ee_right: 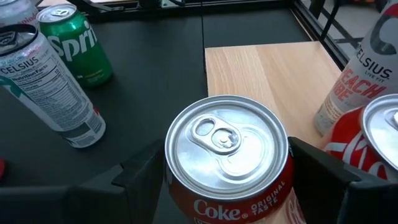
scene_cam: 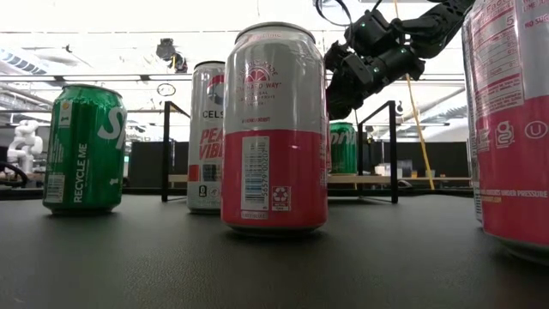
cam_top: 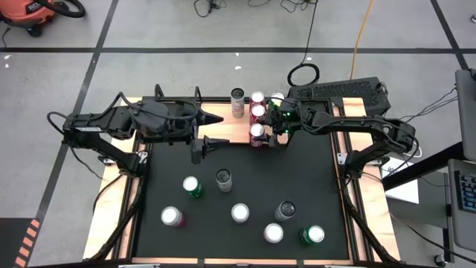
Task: Place canned beverage on shelf
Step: Put the red soda can on the shelf
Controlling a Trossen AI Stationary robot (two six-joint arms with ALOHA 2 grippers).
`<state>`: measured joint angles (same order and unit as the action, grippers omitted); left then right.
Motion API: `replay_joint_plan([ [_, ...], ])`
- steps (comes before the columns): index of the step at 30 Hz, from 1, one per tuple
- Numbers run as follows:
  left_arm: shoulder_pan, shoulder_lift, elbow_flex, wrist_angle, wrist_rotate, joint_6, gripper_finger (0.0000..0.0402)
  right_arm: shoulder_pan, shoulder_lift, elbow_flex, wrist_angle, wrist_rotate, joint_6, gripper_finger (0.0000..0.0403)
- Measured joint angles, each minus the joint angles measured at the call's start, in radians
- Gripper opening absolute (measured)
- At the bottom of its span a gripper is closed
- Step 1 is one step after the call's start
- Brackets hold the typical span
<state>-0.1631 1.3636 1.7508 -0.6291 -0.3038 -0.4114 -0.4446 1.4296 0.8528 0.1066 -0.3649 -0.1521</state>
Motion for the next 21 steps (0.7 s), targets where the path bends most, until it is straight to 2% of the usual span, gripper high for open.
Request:
replay_joint_plan([
  [13,0.0,0.0,0.0,-0.009,0.0,-0.002,0.0397,-0.002,-0.001,0.0,0.0,0.028,-0.001,0.0275],
  [21,0.0,0.0,0.0,-0.009,0.011,-0.003,0.0397,-0.001,-0.002,0.0,-0.006,0.063,0.009,0.0297],
])
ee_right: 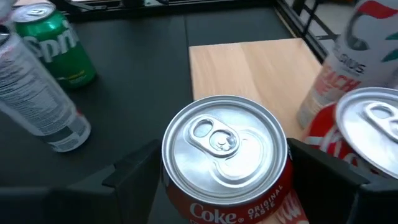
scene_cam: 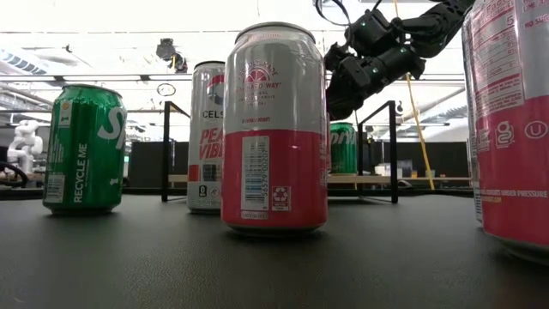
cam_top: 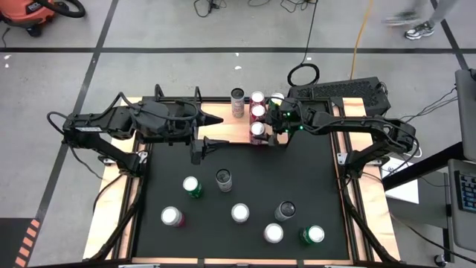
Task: Place canned beverage on shelf
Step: Put the red soda can on the shelf, then put the top left white soda can on the shelf
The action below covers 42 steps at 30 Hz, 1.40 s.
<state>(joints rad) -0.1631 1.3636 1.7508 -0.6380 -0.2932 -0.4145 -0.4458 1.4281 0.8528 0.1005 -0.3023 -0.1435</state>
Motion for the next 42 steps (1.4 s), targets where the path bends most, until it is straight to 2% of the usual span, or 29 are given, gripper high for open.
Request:
replay_joint_plan([
  [14,-0.001,0.0,0.0,0.0,0.001,-0.025,0.0397,-0.001,0.0,0.0,-0.003,0.014,-0.001,0.0339],
  [24,-0.001,0.0,0.0,0.0,0.001,-0.026,0.0397,-0.001,-0.035,0.0,0.0,0.013,0.004,0.0341],
  [34,-0.001,0.0,0.0,0.0,0.001,-0.029,0.0397,-0.001,-0.163,0.0,-0.023,0.011,0.076,0.0341],
  [42,-0.001,0.029,0.0,0.003,-0.014,-0.052,0.0397,0.014,-0.353,0.0,-0.263,0.012,0.124,0.0328],
])
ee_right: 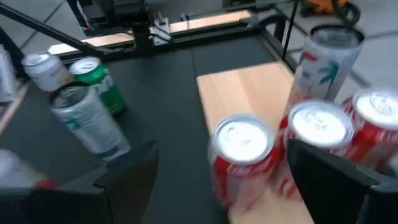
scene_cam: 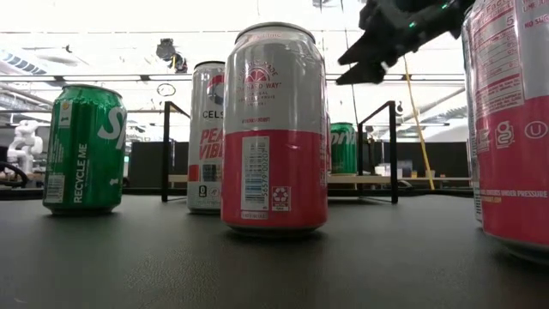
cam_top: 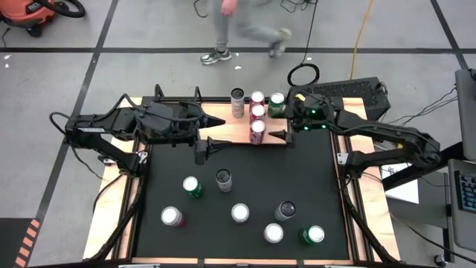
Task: Place canned beverage on shelf
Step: Put the top left white soda can on the shelf
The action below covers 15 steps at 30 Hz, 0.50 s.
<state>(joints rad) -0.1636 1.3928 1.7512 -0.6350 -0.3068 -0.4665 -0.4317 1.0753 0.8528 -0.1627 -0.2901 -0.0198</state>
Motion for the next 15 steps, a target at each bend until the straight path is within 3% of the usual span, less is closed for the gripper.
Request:
replay_joint_plan([
  [7,0.025,0.068,0.0,-0.011,-0.043,0.002,0.0397,0.06,-0.093,0.0,-0.186,0.025,0.141,0.0286],
  [12,0.062,0.103,0.0,-0.011,-0.092,-0.024,0.0397,0.1,-0.071,0.013,-0.187,0.027,0.185,0.0239],
  [15,0.087,0.108,-0.001,-0.011,-0.114,-0.026,0.0397,0.122,-0.026,0.065,-0.23,0.081,0.208,0.0205],
])
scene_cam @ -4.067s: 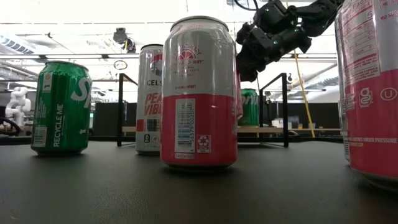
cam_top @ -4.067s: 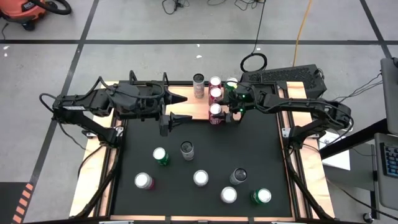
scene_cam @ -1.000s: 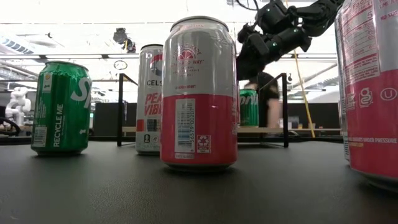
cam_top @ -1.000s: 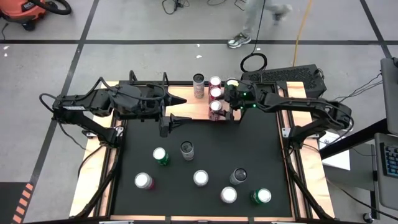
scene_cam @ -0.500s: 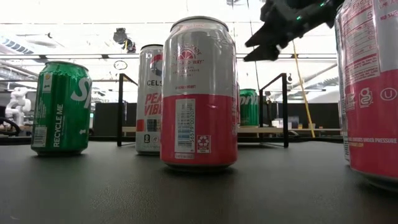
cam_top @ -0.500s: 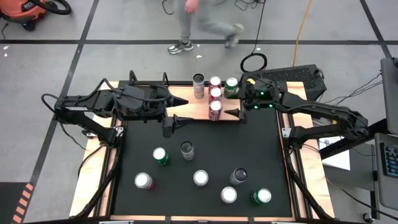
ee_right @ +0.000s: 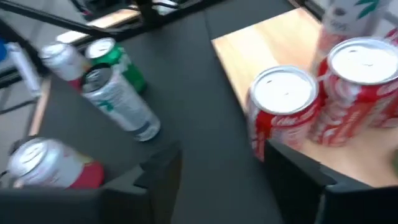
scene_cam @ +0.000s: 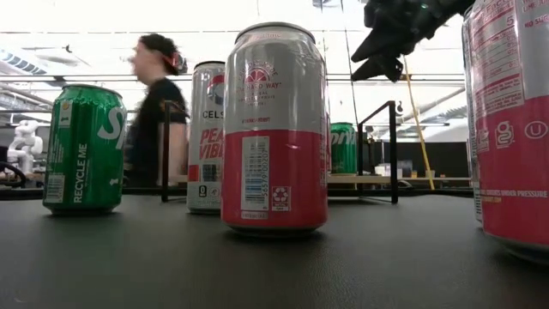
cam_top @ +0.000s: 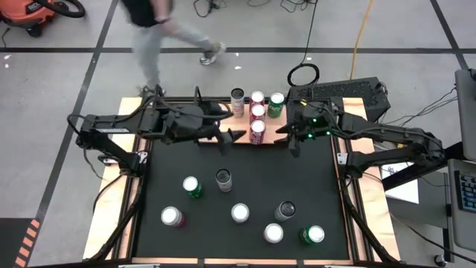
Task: Place canned beverage on shelf
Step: Put the top left white soda can on the shelf
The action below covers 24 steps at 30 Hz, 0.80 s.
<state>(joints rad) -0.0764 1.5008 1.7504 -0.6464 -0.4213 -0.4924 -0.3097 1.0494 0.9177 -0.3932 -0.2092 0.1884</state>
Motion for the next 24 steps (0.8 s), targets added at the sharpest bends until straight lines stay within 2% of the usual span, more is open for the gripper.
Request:
replay_joint_plan([
  [2,0.015,0.0,0.0,0.002,-0.006,0.0,0.0397,0.007,0.045,0.06,-0.047,0.048,-0.007,0.0181],
  [6,0.042,0.002,0.0,0.001,-0.006,0.001,0.0397,0.01,0.149,0.162,-0.167,0.067,-0.123,0.0131],
  [11,0.066,0.001,0.0,0.001,-0.006,0.0,0.0397,0.009,0.254,0.202,-0.204,-0.023,-0.23,0.0073],
  [17,0.07,0.001,0.0,0.001,-0.022,0.0,0.0397,0.023,0.311,0.249,-0.22,-0.029,-0.291,0.0014],
  [19,0.07,0.001,0.0,0.001,-0.036,0.0,0.0397,0.023,0.322,0.263,-0.205,-0.03,-0.312,0.0004],
  [24,0.07,0.001,0.0,0.001,-0.056,-0.004,0.0397,0.023,0.364,0.269,-0.18,-0.03,-0.321,0.0007],
])
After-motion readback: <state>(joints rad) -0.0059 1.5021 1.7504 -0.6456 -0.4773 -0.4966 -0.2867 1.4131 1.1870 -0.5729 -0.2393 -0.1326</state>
